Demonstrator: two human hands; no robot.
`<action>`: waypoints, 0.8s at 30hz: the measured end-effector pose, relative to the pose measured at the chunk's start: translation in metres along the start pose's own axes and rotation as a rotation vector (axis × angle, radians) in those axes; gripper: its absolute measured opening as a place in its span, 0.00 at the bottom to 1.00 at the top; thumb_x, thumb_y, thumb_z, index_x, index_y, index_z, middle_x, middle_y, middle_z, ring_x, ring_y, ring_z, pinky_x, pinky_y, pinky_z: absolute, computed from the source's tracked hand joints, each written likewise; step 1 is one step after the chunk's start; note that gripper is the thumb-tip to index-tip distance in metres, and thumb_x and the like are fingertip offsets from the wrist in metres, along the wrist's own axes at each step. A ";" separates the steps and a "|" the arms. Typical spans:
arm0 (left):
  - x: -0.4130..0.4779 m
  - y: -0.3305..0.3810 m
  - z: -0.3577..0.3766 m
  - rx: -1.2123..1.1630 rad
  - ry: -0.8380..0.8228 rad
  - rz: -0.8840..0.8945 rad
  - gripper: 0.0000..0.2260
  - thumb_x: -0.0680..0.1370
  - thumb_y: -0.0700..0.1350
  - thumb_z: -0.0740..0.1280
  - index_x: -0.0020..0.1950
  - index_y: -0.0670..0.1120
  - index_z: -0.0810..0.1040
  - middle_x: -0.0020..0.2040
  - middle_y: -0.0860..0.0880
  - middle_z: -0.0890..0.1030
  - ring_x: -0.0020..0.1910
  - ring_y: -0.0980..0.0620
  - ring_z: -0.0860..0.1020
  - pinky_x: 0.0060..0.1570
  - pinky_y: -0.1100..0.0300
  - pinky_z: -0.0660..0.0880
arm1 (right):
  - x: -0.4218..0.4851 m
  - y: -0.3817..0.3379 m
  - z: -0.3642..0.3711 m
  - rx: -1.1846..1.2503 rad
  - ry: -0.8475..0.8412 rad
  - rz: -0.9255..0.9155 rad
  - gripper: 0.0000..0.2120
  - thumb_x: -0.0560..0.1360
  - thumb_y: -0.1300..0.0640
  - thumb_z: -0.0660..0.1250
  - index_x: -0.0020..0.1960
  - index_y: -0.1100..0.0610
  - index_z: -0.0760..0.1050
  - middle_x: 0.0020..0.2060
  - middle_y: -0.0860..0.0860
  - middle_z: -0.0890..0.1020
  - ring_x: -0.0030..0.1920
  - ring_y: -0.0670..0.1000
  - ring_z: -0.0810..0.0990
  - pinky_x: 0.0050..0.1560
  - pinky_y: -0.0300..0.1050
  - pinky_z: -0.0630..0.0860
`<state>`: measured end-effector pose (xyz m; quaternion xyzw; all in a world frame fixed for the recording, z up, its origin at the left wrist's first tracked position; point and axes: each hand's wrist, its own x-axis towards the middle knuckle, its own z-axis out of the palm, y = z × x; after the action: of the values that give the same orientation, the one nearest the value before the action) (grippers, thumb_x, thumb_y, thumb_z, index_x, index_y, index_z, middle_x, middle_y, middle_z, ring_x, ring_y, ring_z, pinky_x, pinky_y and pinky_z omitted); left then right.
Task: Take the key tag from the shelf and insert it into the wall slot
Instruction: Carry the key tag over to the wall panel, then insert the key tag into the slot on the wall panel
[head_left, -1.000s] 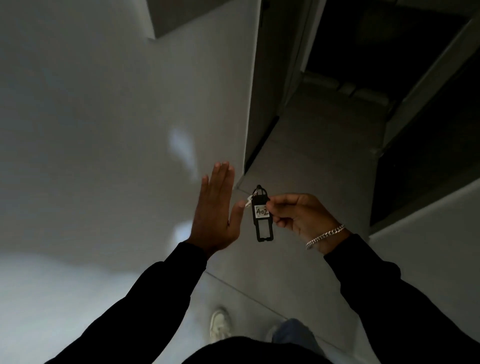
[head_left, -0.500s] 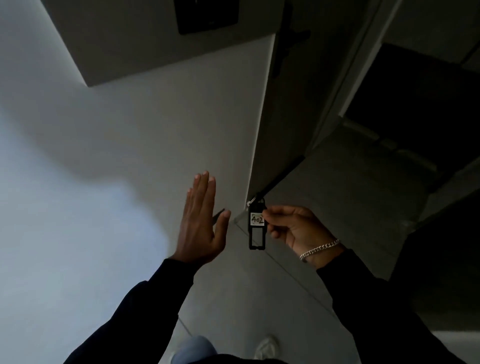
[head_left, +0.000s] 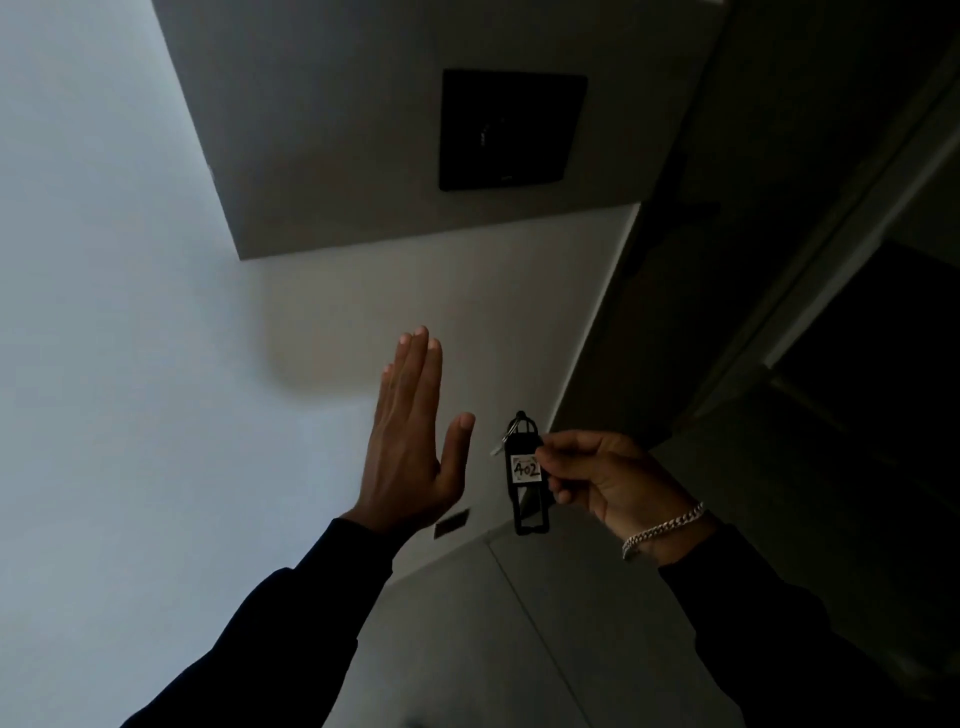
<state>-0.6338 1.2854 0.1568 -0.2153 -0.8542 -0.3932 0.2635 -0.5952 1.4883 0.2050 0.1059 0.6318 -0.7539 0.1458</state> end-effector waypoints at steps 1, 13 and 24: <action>0.006 0.000 0.001 0.012 0.010 0.011 0.30 0.82 0.50 0.56 0.79 0.36 0.55 0.82 0.38 0.55 0.83 0.44 0.50 0.80 0.37 0.54 | 0.007 -0.008 -0.001 -0.049 -0.024 -0.025 0.10 0.59 0.61 0.73 0.40 0.59 0.83 0.30 0.52 0.82 0.28 0.45 0.77 0.28 0.35 0.75; 0.103 -0.006 -0.014 0.296 0.219 0.051 0.29 0.82 0.49 0.57 0.79 0.36 0.56 0.81 0.37 0.56 0.82 0.42 0.51 0.81 0.41 0.52 | 0.097 -0.118 -0.019 -0.580 -0.149 -0.649 0.07 0.69 0.61 0.74 0.43 0.50 0.84 0.39 0.54 0.87 0.36 0.44 0.83 0.37 0.41 0.79; 0.212 0.000 -0.021 0.721 0.488 0.194 0.27 0.82 0.47 0.57 0.78 0.35 0.60 0.80 0.34 0.59 0.81 0.39 0.54 0.80 0.41 0.49 | 0.143 -0.223 -0.037 -0.452 -0.337 -1.063 0.12 0.69 0.60 0.73 0.43 0.42 0.82 0.38 0.40 0.86 0.42 0.39 0.84 0.44 0.32 0.77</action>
<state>-0.7910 1.3027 0.2996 -0.0896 -0.8254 -0.0832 0.5511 -0.8083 1.5475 0.3545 -0.3789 0.7109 -0.5771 -0.1343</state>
